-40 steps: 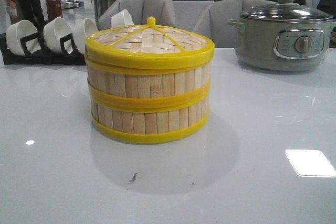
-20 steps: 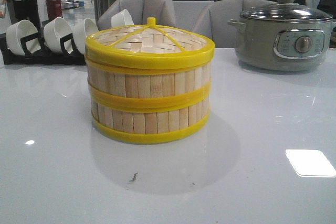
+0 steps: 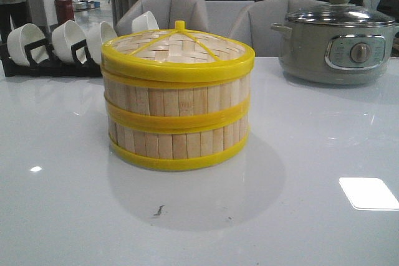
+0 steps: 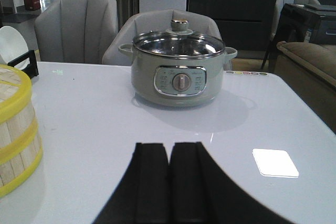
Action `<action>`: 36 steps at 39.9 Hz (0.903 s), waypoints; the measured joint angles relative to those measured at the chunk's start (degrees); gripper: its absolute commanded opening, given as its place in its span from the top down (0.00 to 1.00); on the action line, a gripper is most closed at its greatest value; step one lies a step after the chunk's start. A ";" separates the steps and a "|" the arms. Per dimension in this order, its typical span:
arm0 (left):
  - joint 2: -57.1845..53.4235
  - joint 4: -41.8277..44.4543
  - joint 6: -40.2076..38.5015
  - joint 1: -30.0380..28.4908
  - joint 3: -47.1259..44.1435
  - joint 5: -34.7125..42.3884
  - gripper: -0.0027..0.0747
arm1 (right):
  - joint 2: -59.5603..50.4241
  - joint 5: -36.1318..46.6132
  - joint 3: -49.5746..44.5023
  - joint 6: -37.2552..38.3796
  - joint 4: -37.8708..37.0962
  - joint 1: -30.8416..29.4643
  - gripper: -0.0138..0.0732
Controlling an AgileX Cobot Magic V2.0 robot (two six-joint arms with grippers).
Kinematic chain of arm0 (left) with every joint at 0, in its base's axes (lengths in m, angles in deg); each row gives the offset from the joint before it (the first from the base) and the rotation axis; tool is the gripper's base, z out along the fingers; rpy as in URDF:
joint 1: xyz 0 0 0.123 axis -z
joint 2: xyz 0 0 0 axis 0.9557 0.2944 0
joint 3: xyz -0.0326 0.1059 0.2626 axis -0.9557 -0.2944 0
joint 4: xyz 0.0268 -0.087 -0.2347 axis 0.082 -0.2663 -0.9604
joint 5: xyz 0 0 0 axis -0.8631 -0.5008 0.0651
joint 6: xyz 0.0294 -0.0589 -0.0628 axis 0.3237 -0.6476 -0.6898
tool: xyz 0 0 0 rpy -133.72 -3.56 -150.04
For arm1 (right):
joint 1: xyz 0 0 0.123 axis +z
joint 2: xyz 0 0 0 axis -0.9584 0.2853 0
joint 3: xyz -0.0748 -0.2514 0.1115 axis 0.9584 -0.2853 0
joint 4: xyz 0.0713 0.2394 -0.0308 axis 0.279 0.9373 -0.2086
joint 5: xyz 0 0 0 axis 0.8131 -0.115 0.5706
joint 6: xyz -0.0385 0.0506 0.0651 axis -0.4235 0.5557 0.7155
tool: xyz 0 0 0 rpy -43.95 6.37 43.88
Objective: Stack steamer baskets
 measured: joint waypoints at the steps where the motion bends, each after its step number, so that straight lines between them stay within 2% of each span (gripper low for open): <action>1: 0.00 0.00 0.00 0.00 0.00 0.00 0.86 | 0.00 0.00 0.00 0.00 0.00 0.00 0.76; 28: 0.00 0.00 0.00 0.00 0.00 0.00 0.86 | 0.00 0.09 0.00 0.00 0.00 0.00 0.76; 36: -1.96 3.66 0.00 0.00 -0.10 1.14 0.86 | 0.00 0.09 0.00 0.00 0.00 0.00 0.76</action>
